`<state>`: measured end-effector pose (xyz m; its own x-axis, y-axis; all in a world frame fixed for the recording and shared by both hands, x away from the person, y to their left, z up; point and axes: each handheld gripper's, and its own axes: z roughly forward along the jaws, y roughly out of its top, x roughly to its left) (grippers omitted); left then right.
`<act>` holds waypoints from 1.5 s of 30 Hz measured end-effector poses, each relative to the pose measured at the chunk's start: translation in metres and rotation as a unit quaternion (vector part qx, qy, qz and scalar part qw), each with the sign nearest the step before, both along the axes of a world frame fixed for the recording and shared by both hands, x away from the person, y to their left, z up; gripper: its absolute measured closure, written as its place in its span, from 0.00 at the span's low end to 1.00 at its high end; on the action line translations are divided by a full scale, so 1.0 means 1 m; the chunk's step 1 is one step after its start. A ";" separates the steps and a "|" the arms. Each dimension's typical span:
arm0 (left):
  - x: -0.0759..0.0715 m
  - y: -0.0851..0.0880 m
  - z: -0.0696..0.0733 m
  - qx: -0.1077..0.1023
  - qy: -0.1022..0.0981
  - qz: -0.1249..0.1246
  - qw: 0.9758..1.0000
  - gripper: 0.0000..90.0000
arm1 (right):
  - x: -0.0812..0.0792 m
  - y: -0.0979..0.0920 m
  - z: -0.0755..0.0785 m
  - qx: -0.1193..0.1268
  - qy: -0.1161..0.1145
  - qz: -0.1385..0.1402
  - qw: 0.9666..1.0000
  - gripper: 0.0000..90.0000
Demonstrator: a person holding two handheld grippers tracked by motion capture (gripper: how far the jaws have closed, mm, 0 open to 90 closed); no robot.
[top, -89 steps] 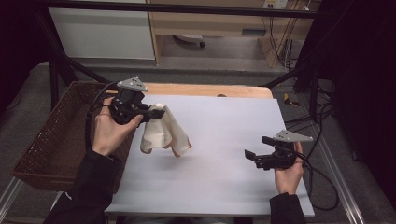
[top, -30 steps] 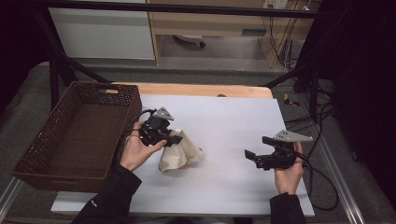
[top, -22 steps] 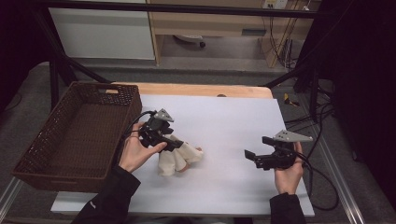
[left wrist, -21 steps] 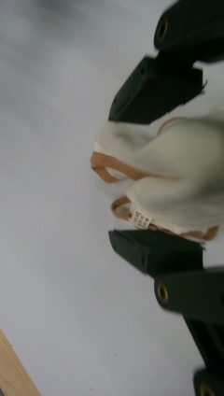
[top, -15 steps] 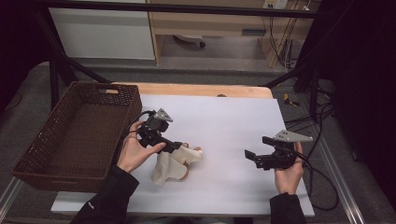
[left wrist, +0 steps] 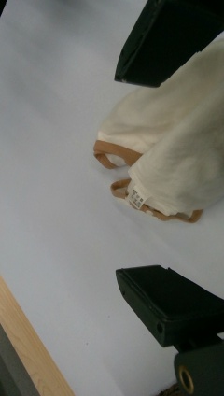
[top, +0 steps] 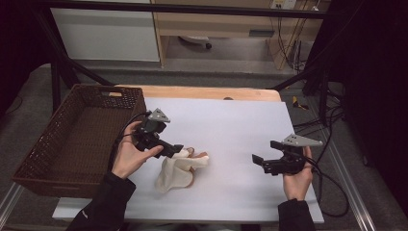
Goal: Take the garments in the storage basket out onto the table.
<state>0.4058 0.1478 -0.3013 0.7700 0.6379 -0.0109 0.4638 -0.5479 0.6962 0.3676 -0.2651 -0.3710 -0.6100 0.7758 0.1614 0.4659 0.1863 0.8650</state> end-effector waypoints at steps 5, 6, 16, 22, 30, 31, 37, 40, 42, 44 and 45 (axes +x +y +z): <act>-0.005 0.007 0.007 -0.010 -0.007 0.001 1.000 0.06 | 0.000 0.000 0.000 0.000 -0.001 0.000 1.000 0.04; -0.006 0.009 0.008 -0.012 -0.009 0.003 1.000 0.06 | 0.000 0.000 0.000 0.000 0.000 0.000 1.000 0.04; -0.016 0.026 0.012 -0.011 -0.025 0.015 1.000 0.06 | 0.000 0.000 0.000 0.001 0.001 0.000 1.000 0.04; -0.020 0.038 0.011 -0.013 -0.027 0.022 0.999 0.06 | 0.000 0.000 -0.001 -0.001 0.001 0.001 1.000 0.04; -0.025 0.053 0.013 -0.013 -0.035 0.030 0.999 0.06 | 0.001 0.000 -0.002 -0.001 0.003 0.000 1.000 0.04; -0.025 0.055 0.013 -0.013 -0.036 0.032 0.999 0.06 | 0.001 0.000 -0.002 -0.001 0.003 0.001 1.000 0.04; -0.029 0.063 0.012 -0.017 -0.040 0.037 0.998 0.06 | 0.001 0.001 -0.002 -0.001 0.003 0.000 1.000 0.04; -0.031 0.071 0.010 -0.021 -0.039 0.039 0.998 0.06 | 0.001 0.000 -0.002 -0.001 0.004 0.000 1.000 0.04; -0.032 0.074 0.008 -0.022 -0.042 0.042 0.998 0.06 | 0.001 0.000 -0.002 -0.001 0.004 0.000 1.000 0.04; -0.033 0.078 0.005 -0.022 -0.041 0.044 0.998 0.06 | 0.001 0.000 -0.002 -0.001 0.004 0.000 1.000 0.04; -0.034 0.080 0.003 -0.022 -0.042 0.046 0.998 0.06 | 0.001 0.000 -0.002 -0.001 0.003 0.001 1.000 0.04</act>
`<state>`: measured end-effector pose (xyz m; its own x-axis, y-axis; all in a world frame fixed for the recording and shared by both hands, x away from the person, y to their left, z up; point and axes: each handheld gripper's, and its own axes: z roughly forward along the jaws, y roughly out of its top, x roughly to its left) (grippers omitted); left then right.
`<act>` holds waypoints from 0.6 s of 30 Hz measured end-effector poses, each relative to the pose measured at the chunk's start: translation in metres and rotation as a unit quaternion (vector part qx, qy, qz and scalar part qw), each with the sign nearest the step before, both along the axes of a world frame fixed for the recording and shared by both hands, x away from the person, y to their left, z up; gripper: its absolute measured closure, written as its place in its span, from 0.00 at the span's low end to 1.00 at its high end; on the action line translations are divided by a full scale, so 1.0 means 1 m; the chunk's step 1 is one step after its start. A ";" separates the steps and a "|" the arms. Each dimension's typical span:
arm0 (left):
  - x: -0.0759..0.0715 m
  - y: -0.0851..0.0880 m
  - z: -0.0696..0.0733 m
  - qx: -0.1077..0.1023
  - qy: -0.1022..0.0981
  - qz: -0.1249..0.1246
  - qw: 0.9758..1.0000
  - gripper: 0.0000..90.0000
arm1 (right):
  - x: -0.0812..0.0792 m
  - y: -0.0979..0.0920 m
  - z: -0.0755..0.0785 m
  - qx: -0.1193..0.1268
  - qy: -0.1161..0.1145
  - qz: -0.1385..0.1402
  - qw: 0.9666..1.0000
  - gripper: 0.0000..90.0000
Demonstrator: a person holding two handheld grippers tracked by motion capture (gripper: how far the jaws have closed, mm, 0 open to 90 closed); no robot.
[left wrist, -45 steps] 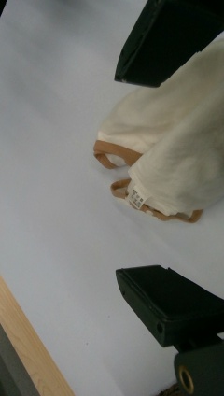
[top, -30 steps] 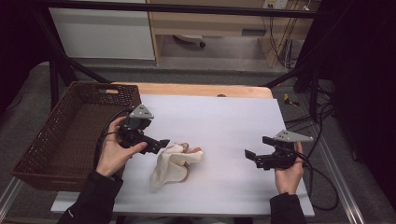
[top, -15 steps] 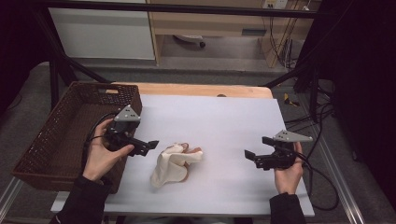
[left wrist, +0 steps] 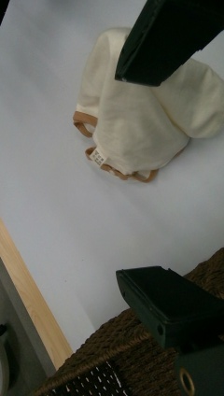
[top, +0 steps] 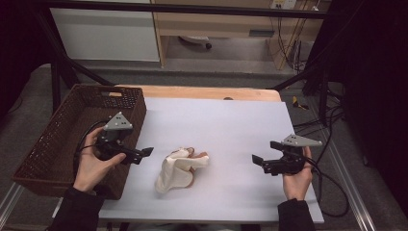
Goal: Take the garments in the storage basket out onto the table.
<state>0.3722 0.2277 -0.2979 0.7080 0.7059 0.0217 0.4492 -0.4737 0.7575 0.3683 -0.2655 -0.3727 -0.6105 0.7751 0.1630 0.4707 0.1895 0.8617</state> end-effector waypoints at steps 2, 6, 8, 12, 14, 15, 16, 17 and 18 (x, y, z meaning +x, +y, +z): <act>-0.001 0.004 -0.003 -0.004 0.000 0.002 1.000 0.06 | 0.000 0.000 0.000 0.000 0.000 0.000 1.000 0.04; -0.002 0.010 -0.007 -0.005 -0.001 0.005 1.000 0.06 | 0.000 0.000 0.000 0.000 0.001 -0.001 1.000 0.04; -0.002 0.014 -0.009 -0.006 -0.001 0.007 1.000 0.06 | 0.000 0.001 -0.001 0.000 0.001 -0.001 1.000 0.04; -0.003 0.021 -0.014 -0.010 -0.004 0.010 1.000 0.06 | 0.000 0.001 -0.001 0.001 0.002 -0.001 1.000 0.04; -0.003 0.022 -0.015 -0.012 -0.005 0.011 1.000 0.06 | 0.000 0.001 -0.001 0.000 0.002 -0.001 1.000 0.04; -0.003 0.025 -0.016 -0.014 -0.006 0.012 1.000 0.06 | 0.000 0.001 -0.001 0.000 0.002 -0.001 1.000 0.04; -0.003 0.025 -0.016 -0.014 -0.006 0.012 1.000 0.06 | 0.000 0.000 -0.001 0.000 0.002 -0.001 1.000 0.04; -0.004 0.028 -0.018 -0.016 -0.006 0.014 1.000 0.06 | 0.000 0.000 -0.001 0.000 0.002 -0.001 1.000 0.04; -0.004 0.028 -0.018 -0.016 -0.006 0.014 1.000 0.06 | 0.000 0.000 -0.001 0.000 0.002 -0.001 1.000 0.04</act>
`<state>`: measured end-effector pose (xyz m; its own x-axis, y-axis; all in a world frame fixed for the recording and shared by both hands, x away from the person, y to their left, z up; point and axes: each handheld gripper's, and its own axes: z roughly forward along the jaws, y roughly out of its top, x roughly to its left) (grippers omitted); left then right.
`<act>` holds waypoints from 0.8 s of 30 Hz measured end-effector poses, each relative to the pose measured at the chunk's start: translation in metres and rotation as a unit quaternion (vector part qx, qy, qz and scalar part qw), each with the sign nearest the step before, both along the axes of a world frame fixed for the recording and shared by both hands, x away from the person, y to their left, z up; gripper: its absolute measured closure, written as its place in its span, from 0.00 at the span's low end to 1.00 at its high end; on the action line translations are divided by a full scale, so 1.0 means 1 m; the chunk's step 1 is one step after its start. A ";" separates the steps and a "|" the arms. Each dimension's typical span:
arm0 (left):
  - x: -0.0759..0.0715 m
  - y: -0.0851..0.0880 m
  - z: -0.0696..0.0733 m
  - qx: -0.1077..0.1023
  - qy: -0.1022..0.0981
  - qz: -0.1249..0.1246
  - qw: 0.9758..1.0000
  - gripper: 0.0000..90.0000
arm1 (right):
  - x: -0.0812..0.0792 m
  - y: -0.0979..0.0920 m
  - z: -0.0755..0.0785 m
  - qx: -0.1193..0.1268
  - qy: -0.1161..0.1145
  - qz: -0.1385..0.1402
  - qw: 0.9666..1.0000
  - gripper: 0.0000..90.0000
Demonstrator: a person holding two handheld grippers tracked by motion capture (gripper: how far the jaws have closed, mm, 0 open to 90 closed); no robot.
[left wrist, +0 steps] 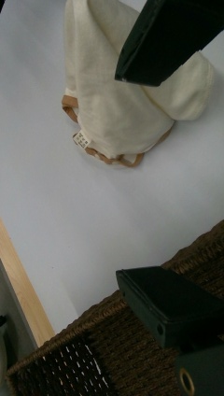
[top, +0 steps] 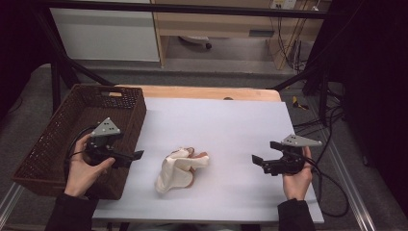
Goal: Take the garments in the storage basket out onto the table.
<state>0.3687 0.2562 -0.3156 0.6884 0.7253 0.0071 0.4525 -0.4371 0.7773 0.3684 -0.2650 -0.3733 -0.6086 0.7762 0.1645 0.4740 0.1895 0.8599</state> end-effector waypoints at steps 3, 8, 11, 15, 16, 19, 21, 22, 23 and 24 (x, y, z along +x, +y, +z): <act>0.001 0.007 -0.003 -0.004 0.002 0.006 1.000 0.06 | 0.000 0.000 0.000 -0.001 0.000 0.001 1.000 0.04; 0.001 0.015 -0.007 -0.007 0.002 0.015 1.000 0.06 | 0.000 0.000 0.000 0.000 0.001 0.000 1.000 0.04; 0.000 0.021 -0.011 -0.011 0.003 0.021 1.000 0.06 | 0.000 -0.001 0.000 0.000 0.001 -0.001 1.000 0.04; 0.000 0.024 -0.012 -0.013 0.000 0.023 1.000 0.06 | 0.000 -0.001 0.000 0.000 0.001 -0.001 1.000 0.04; 0.000 0.024 -0.012 -0.013 0.000 0.023 1.000 0.06 | 0.000 -0.001 0.000 0.000 0.002 -0.001 1.000 0.04; 0.001 0.025 -0.016 -0.009 0.003 0.026 1.000 0.06 | 0.000 -0.001 0.000 0.001 0.000 0.000 1.000 0.04; 0.001 0.026 -0.017 -0.009 0.003 0.027 1.000 0.06 | 0.000 -0.001 0.000 0.001 0.000 0.000 1.000 0.04; 0.001 0.026 -0.017 -0.009 0.003 0.027 1.000 0.06 | 0.000 -0.001 0.000 0.001 0.000 0.000 1.000 0.04; 0.001 0.027 -0.018 -0.009 0.003 0.028 1.000 0.06 | 0.000 -0.001 0.000 0.001 0.002 0.000 1.000 0.04; 0.001 0.027 -0.018 -0.009 0.003 0.028 1.000 0.06 | 0.000 -0.001 0.000 0.001 0.002 0.000 1.000 0.04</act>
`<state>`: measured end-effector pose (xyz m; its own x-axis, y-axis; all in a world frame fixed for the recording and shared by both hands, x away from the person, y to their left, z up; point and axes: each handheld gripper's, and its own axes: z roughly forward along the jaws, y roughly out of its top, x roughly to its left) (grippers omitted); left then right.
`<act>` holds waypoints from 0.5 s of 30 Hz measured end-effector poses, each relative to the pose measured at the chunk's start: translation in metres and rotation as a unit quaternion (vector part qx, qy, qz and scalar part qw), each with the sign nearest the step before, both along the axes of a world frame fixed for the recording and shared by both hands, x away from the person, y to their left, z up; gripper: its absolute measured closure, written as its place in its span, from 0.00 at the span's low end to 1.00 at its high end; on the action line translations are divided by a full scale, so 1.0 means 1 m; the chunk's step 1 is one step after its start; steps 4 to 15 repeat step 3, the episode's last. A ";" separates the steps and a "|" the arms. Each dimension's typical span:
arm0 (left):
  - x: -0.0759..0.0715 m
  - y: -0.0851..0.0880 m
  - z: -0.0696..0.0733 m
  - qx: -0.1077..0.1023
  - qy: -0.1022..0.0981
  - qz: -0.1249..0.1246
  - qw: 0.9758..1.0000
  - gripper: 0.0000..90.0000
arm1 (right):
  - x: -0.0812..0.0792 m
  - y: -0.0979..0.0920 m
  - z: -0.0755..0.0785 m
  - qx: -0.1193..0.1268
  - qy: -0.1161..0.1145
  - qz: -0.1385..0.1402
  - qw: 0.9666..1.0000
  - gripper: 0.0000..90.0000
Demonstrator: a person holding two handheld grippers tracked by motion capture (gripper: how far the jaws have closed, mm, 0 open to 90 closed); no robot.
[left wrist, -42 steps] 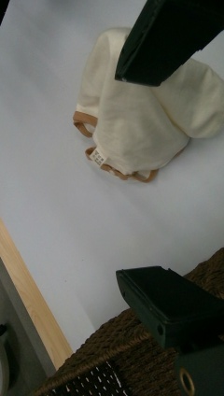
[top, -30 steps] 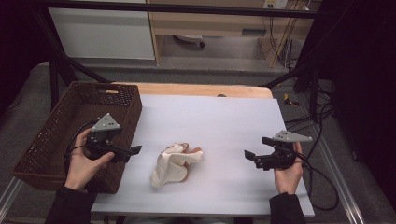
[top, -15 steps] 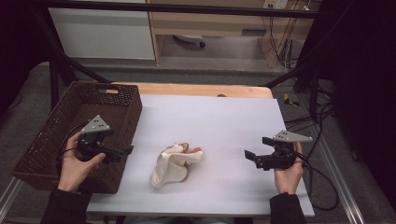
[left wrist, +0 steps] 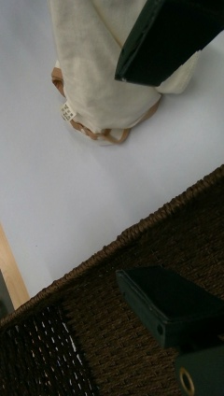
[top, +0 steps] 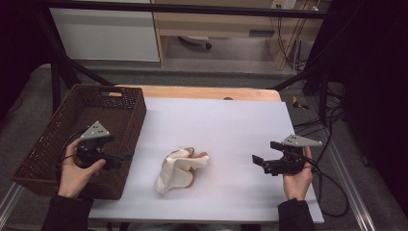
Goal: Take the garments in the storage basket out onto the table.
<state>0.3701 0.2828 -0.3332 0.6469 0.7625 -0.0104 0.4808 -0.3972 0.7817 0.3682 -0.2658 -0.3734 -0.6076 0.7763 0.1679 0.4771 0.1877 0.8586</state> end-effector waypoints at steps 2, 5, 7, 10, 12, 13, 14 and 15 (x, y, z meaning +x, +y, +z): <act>0.000 0.001 0.000 0.000 -0.001 0.000 1.000 0.06 | 0.000 0.001 -0.001 0.000 0.000 0.000 1.000 0.04; 0.000 0.001 0.000 0.000 -0.001 0.000 1.000 0.06 | 0.000 0.001 -0.001 0.000 0.000 0.000 1.000 0.04; 0.000 0.001 0.000 0.000 -0.001 0.000 1.000 0.06 | 0.000 0.001 -0.001 0.000 0.000 0.000 1.000 0.04; 0.000 0.001 0.000 0.000 -0.001 0.000 1.000 0.06 | 0.000 0.001 -0.001 0.000 0.000 0.000 1.000 0.04; 0.000 0.001 0.000 0.000 -0.001 0.000 1.000 0.06 | 0.000 0.001 -0.001 0.000 0.000 0.000 1.000 0.04; 0.000 0.001 0.000 0.000 -0.001 0.000 1.000 0.06 | 0.000 0.001 -0.001 0.000 0.000 0.000 1.000 0.04; 0.000 0.001 0.000 0.000 -0.001 0.000 1.000 0.06 | 0.000 0.001 -0.001 0.000 0.000 0.000 1.000 0.04; 0.000 0.001 0.000 0.000 -0.001 0.000 1.000 0.06 | 0.000 0.001 -0.001 0.000 0.000 0.000 1.000 0.04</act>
